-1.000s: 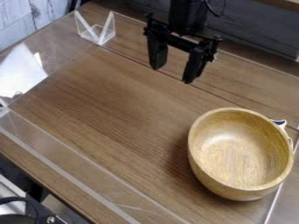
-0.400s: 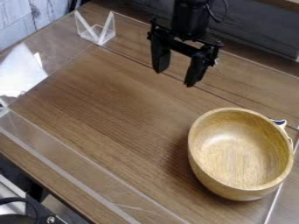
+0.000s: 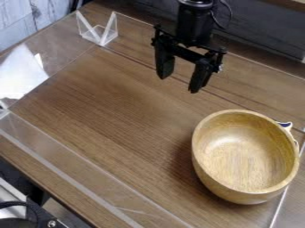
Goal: Remove the blue fish from inside the brown bowl and put it on the table
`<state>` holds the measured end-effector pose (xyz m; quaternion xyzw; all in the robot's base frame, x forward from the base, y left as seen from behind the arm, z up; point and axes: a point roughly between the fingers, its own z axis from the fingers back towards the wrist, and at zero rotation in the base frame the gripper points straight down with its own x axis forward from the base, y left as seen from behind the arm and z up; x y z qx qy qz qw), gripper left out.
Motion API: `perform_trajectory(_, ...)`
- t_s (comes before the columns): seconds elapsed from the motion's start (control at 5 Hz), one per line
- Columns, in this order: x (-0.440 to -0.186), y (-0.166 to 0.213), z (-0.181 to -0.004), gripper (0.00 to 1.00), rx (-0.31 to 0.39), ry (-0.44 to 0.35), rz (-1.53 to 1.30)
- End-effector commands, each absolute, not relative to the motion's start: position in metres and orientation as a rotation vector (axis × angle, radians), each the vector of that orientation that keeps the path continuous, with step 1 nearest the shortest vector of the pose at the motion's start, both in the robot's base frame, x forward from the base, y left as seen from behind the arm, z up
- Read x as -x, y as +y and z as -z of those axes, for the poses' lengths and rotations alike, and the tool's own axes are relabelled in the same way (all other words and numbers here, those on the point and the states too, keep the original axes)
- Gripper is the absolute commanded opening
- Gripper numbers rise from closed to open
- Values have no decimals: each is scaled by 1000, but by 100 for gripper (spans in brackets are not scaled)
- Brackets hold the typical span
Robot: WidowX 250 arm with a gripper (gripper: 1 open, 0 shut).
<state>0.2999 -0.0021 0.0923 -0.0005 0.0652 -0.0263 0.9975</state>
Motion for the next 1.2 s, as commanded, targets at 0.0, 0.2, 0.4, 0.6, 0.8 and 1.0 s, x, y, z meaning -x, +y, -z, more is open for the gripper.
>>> perform_trajectory(0.0,-305,-3,-99,100,1,92,71)
perform_trajectory(0.2,-305,-4,-95,100,3,97,80)
perform_trajectory(0.4,-305,-4,-92,100,1,99,106)
perform_trajectory(0.6,-305,-3,-89,100,-2,99,136)
perform_trajectory(0.8,-304,-3,-87,100,-4,99,150)
perform_trajectory(1.0,-303,-3,-85,100,-5,99,159)
